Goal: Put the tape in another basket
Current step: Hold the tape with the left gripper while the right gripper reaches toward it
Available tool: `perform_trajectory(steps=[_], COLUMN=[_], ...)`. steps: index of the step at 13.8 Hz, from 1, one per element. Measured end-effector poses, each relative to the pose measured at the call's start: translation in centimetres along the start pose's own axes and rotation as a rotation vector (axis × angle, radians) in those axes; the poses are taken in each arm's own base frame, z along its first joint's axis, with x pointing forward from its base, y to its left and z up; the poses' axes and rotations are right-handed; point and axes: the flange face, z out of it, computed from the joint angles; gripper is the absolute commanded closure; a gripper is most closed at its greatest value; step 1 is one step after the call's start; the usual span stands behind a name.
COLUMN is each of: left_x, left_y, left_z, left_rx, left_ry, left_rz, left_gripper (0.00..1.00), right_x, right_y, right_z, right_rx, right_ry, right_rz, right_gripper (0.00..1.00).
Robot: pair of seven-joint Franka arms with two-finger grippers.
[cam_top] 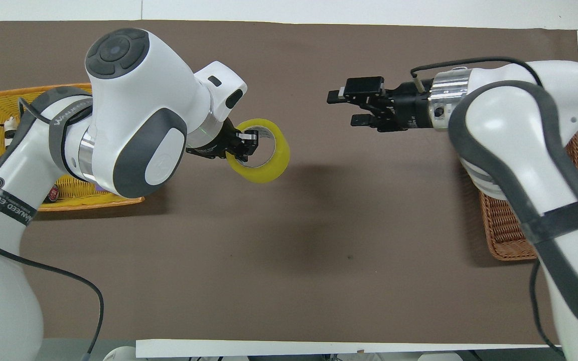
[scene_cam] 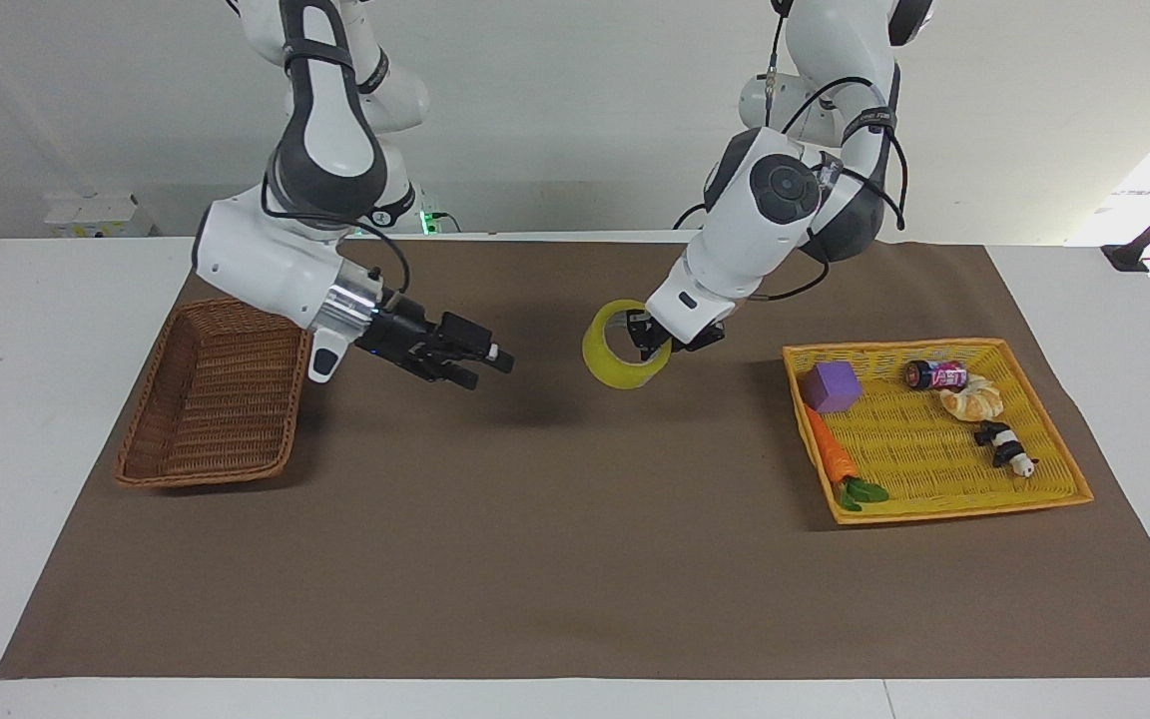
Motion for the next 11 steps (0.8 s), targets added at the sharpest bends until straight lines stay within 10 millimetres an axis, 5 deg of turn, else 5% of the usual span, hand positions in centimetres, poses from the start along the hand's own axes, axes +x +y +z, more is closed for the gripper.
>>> perform_trajectory(steps=[3,11], left_x=[0.0,0.0], left_y=[-0.1,-0.1], left_z=[0.0,0.0], left_rx=[0.0,0.001], left_ry=[0.0,-0.001], left_rz=[-0.002,-0.002], left_gripper=[0.97,0.97], right_x=[-2.0,-3.9], right_y=[-0.2,-0.1], right_z=[3.3,5.7], right_rx=[0.049,0.114], right_ry=[-0.04,-0.082], right_rz=[0.05,0.123], right_gripper=[0.0,0.0])
